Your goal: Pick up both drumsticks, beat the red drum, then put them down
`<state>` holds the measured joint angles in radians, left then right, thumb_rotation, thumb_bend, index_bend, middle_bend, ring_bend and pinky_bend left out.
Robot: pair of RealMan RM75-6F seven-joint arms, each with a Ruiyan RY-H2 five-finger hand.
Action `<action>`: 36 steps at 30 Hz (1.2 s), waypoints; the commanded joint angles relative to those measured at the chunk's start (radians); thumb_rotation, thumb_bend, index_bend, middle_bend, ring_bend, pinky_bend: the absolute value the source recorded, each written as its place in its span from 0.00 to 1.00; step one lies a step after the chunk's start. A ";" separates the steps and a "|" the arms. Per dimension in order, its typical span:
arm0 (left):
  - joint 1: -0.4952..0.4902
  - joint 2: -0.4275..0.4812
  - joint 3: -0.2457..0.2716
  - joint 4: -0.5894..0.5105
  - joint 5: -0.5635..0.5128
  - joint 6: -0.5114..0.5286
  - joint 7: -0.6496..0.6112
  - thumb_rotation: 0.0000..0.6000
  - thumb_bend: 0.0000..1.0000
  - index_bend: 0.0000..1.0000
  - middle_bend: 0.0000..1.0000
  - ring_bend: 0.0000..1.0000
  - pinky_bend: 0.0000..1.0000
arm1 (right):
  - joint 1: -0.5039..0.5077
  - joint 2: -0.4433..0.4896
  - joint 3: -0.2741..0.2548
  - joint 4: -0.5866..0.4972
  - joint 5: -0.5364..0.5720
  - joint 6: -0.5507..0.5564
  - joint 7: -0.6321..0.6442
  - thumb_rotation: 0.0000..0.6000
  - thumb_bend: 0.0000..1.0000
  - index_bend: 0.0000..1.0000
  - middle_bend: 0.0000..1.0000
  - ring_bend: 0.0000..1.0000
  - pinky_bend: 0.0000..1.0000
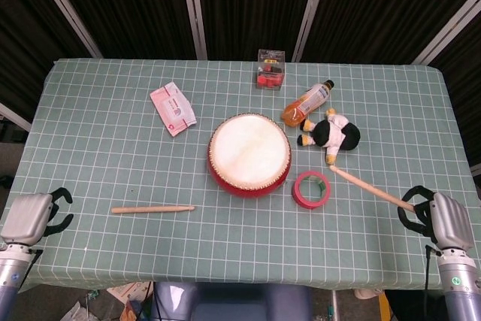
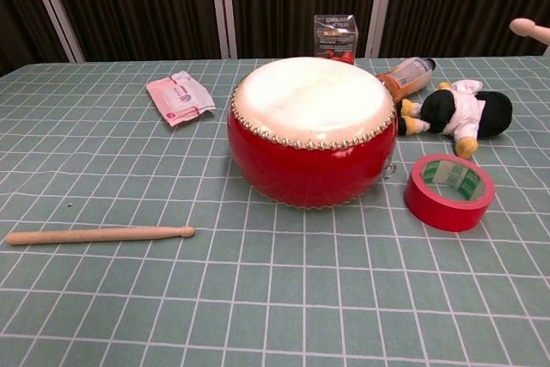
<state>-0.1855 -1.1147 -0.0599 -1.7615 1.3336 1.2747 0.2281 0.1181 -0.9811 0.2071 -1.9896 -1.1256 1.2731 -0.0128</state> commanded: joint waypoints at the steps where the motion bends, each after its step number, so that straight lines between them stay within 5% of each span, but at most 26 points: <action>1: -0.050 -0.015 -0.028 -0.043 -0.083 -0.067 0.067 1.00 0.28 0.48 1.00 1.00 1.00 | 0.002 0.001 -0.002 -0.001 0.000 0.001 0.001 1.00 0.59 1.00 1.00 1.00 0.99; 18: -0.224 -0.220 -0.067 0.023 -0.433 -0.192 0.365 1.00 0.28 0.43 1.00 1.00 1.00 | 0.018 -0.002 -0.017 0.010 0.016 -0.004 0.004 1.00 0.59 1.00 1.00 1.00 0.99; 36: -0.289 -0.352 -0.041 0.072 -0.542 -0.159 0.445 1.00 0.28 0.45 1.00 1.00 1.00 | 0.029 0.003 -0.025 0.011 0.021 -0.006 0.017 1.00 0.59 1.00 1.00 1.00 0.99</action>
<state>-0.4724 -1.4639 -0.1020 -1.6916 0.7945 1.1153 0.6720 0.1465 -0.9786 0.1823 -1.9782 -1.1040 1.2674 0.0044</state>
